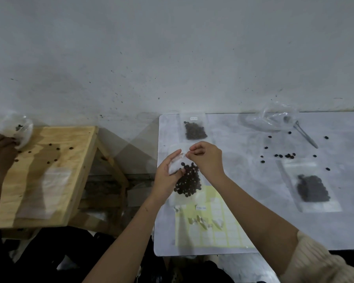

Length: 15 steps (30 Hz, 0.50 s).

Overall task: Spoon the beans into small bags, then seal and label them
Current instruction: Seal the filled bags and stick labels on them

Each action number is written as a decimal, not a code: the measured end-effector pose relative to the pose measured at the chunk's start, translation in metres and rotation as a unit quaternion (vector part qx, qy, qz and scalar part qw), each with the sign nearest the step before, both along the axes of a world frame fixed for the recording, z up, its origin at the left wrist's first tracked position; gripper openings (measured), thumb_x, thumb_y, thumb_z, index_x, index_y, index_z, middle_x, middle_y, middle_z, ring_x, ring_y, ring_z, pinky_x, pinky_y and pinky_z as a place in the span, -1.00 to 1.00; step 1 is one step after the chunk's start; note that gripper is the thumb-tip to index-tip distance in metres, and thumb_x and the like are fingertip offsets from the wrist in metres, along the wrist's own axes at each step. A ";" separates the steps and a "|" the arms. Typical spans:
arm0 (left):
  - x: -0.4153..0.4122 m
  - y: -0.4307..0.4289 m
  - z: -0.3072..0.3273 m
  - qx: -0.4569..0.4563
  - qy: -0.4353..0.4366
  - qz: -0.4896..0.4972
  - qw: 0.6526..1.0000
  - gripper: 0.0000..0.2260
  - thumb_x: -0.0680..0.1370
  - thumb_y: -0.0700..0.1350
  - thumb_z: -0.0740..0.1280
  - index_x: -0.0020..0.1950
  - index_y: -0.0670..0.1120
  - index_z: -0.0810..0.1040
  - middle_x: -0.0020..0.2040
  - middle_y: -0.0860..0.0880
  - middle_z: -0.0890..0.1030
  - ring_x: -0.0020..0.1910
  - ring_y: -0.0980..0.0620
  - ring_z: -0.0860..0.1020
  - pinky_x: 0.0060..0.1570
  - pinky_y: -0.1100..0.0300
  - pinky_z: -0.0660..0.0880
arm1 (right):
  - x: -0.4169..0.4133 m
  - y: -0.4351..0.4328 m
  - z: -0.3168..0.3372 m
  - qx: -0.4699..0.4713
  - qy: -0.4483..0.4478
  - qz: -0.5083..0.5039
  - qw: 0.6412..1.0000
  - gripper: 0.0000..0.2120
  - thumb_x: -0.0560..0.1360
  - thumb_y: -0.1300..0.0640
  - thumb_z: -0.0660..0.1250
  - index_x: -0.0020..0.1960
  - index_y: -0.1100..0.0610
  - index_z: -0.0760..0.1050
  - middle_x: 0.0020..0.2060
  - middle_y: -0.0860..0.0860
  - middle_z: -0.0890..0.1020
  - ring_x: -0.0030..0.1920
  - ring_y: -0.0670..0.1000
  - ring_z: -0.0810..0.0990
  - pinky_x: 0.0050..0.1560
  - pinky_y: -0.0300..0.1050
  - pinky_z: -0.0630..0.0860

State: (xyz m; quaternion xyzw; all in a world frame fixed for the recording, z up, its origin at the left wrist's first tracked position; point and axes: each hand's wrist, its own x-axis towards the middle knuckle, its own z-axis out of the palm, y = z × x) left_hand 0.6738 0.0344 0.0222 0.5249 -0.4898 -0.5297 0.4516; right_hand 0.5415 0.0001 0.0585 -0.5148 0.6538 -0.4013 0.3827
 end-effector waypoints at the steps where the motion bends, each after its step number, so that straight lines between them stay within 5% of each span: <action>1: 0.000 -0.001 0.001 0.000 0.001 0.001 1.000 -0.54 0.50 -0.34 0.34 0.27 0.11 0.45 0.23 0.24 0.49 0.23 0.39 0.40 0.31 0.23 0.36 | 0.001 0.000 0.000 -0.001 0.002 -0.001 1.000 -0.87 0.34 0.25 0.49 -0.18 0.14 0.57 -0.34 -0.08 0.59 -0.30 -0.19 0.57 -0.25 -0.51 0.47; 8: 0.003 -0.005 0.001 -0.001 0.010 -0.017 1.000 -0.55 0.51 -0.36 0.32 0.32 0.02 0.45 0.21 0.26 0.49 0.27 0.28 0.42 0.24 0.31 0.41 | 0.005 -0.007 0.000 -0.003 0.028 -0.004 1.000 -0.82 0.30 0.23 0.54 -0.19 0.14 0.55 -0.35 -0.03 0.59 -0.30 -0.08 0.60 -0.19 -0.33 0.49; 11: 0.005 -0.008 0.003 0.000 0.017 -0.021 1.000 -0.57 0.51 -0.35 0.32 0.30 0.03 0.45 0.17 0.27 0.50 0.19 0.36 0.45 0.02 0.44 0.45 | 0.006 -0.011 -0.002 -0.014 0.054 -0.013 0.998 -0.72 0.26 0.17 0.57 -0.15 0.10 0.50 -0.19 -0.01 0.56 -0.21 -0.01 0.59 -0.21 -0.37 0.44; 15: 0.011 -0.013 0.004 0.015 0.035 -0.014 0.999 -0.57 0.49 -0.32 0.37 0.29 0.03 0.47 0.16 0.22 0.53 0.14 0.35 0.48 0.02 0.39 0.49 | 0.000 -0.018 -0.002 -0.021 0.098 -0.023 0.995 -0.44 0.18 0.01 0.61 0.07 0.09 0.44 0.04 0.01 0.42 0.01 0.01 0.47 0.02 -0.21 0.45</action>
